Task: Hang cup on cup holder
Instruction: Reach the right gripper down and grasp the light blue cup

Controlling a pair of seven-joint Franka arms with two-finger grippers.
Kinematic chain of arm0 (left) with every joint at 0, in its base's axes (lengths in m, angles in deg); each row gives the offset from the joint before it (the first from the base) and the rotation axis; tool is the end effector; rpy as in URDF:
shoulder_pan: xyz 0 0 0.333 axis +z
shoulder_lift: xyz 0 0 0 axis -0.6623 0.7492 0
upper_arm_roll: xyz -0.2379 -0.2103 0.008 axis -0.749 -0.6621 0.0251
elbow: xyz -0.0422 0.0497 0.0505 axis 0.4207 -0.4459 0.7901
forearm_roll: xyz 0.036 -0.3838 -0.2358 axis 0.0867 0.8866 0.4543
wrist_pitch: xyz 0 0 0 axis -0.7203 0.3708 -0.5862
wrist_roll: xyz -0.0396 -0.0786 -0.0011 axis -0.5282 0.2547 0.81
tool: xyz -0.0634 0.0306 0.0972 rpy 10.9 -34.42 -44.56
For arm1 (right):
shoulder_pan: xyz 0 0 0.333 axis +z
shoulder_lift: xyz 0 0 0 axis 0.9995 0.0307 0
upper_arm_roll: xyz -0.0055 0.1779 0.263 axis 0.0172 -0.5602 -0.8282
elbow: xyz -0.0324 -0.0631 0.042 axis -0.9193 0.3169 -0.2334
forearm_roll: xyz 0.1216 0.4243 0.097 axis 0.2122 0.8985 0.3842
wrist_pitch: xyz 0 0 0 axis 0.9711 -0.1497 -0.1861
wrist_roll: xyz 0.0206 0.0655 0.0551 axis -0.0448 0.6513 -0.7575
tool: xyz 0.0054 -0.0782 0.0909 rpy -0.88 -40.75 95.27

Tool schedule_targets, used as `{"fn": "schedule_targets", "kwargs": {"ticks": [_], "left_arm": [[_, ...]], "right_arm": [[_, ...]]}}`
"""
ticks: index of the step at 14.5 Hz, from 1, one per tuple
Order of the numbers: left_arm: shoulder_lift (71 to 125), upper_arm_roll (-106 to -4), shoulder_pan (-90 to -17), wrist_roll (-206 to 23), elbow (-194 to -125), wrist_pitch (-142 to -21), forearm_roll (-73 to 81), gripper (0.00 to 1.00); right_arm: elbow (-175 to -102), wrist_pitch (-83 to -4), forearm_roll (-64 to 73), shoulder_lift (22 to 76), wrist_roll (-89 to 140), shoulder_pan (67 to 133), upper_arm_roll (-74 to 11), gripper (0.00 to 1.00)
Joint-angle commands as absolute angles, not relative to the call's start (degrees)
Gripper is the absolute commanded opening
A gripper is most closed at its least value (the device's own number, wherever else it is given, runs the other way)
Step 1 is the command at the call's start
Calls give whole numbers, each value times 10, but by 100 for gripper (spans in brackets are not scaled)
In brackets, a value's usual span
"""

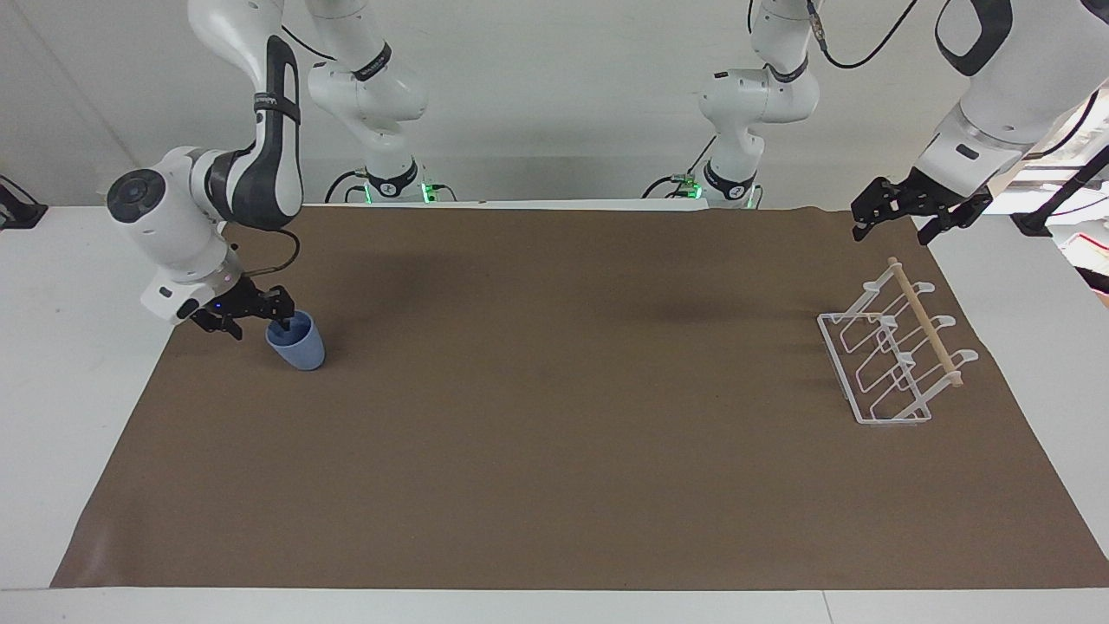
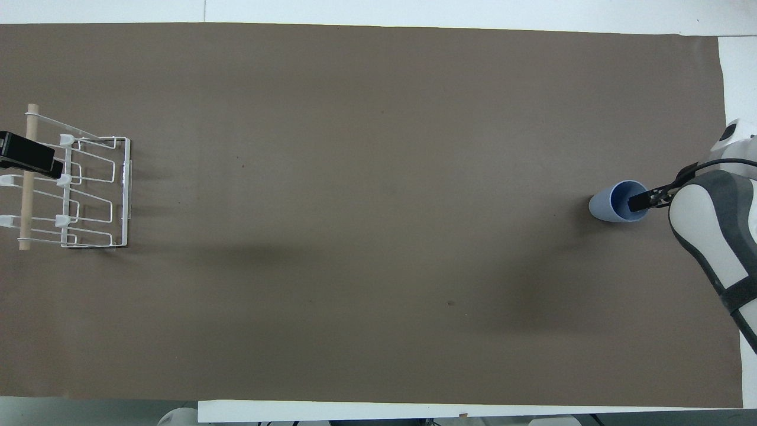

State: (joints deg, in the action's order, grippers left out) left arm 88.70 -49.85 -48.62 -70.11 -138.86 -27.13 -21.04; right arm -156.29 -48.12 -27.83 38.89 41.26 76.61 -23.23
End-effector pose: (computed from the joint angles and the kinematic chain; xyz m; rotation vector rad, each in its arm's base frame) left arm 0.6010 -0.0508 0.6148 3.1201 -0.2857 -0.1349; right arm 0.5797 -0.1357 0.3220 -3.1226 -0.3154 0.1263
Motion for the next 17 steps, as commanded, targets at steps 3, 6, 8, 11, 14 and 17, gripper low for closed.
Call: {"fn": "schedule_targets", "kwargs": {"ticks": [3, 6, 8, 11, 14, 17], "left_arm": [[880, -498, -485, -707, -1393, -273, -206, 100], [880, -498, -485, -707, -1393, -273, -206, 100], [880, -498, -485, -707, -1393, -273, -206, 100], [880, -498, -485, -707, -1393, -273, -206, 100], [880, -498, -485, -707, -1393, -273, -206, 100], [880, -498, -485, -707, -1393, -273, -206, 100]], "right_arm": [[-1585, -493, -275, 380, 421, 763, -235, 60], [-1587, -493, -275, 379, 420, 764, -235, 34], [-1588, -496, -275, 388, 421, 764, -236, 14], [-1580, -492, -277, 391, 423, 764, -238, 0], [-1514, -417, -277, 404, 427, 779, -243, 0], [-1427, -273, -211, 399, 438, 787, -263, 0]]}}
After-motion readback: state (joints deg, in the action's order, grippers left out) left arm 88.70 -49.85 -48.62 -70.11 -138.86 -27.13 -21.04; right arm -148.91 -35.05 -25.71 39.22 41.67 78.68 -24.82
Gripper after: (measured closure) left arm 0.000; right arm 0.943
